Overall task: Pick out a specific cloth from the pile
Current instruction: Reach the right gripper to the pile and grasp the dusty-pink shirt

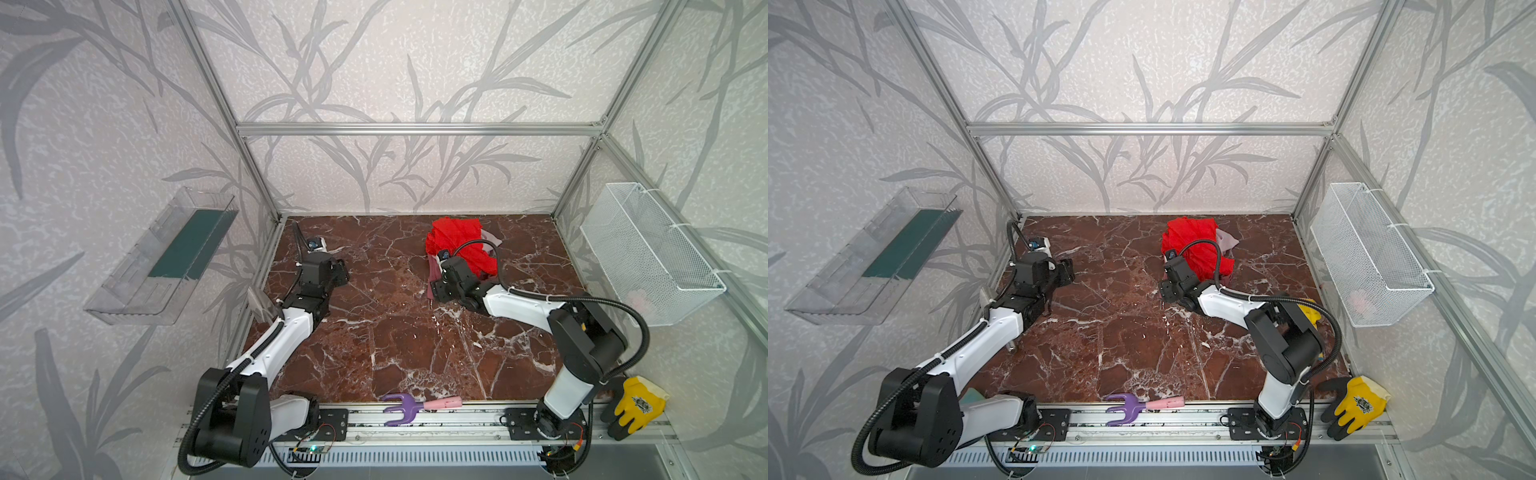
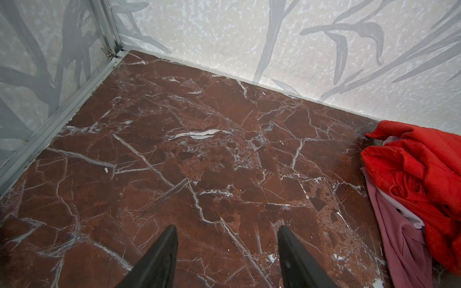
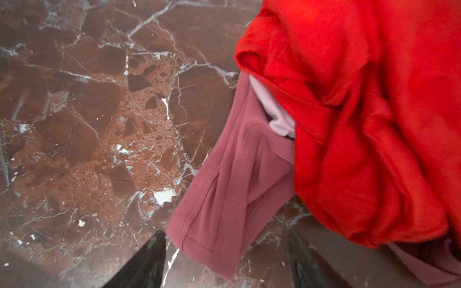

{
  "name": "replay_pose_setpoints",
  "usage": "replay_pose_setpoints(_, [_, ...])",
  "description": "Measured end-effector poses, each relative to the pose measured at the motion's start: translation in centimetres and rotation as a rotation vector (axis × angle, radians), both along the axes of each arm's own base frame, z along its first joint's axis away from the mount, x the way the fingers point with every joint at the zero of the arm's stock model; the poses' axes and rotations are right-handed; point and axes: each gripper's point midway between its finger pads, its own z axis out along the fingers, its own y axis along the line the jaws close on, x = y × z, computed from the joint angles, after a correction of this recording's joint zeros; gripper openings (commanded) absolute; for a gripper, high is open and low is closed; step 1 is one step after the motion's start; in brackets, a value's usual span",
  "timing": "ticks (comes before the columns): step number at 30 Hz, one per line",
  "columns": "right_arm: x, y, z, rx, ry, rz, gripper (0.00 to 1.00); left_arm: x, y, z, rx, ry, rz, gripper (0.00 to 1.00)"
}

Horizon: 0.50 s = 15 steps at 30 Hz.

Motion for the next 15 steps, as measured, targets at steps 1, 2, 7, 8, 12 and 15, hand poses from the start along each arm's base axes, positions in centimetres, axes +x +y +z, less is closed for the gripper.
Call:
replay_pose_setpoints(1, [0.3,0.3,-0.7,-0.002,0.014,-0.004,0.78,0.1,-0.1,0.1,-0.001,0.000,-0.002,0.62])
replay_pose_setpoints(2, [0.5,0.5,-1.2,-0.007,0.026,-0.005,0.78,0.2,-0.1,0.2,-0.003,-0.002,-0.004,0.62])
replay_pose_setpoints(7, [1.2,1.3,-3.5,-0.032,0.085,-0.018,0.78,0.5,-0.4,0.6,-0.008,-0.006,-0.014,0.63])
replay_pose_setpoints(8, [1.3,1.3,-3.8,-0.036,0.092,-0.021,0.77,0.6,-0.4,0.6,-0.008,-0.005,-0.014,0.63])
replay_pose_setpoints(12, [1.5,1.2,-4.8,-0.055,0.115,-0.041,0.70,0.6,-0.4,0.4,-0.006,0.001,-0.014,0.63])
replay_pose_setpoints(15, [1.9,1.3,-4.9,-0.059,0.112,-0.052,0.40,0.6,-0.3,0.4,-0.003,0.001,-0.013,0.63])
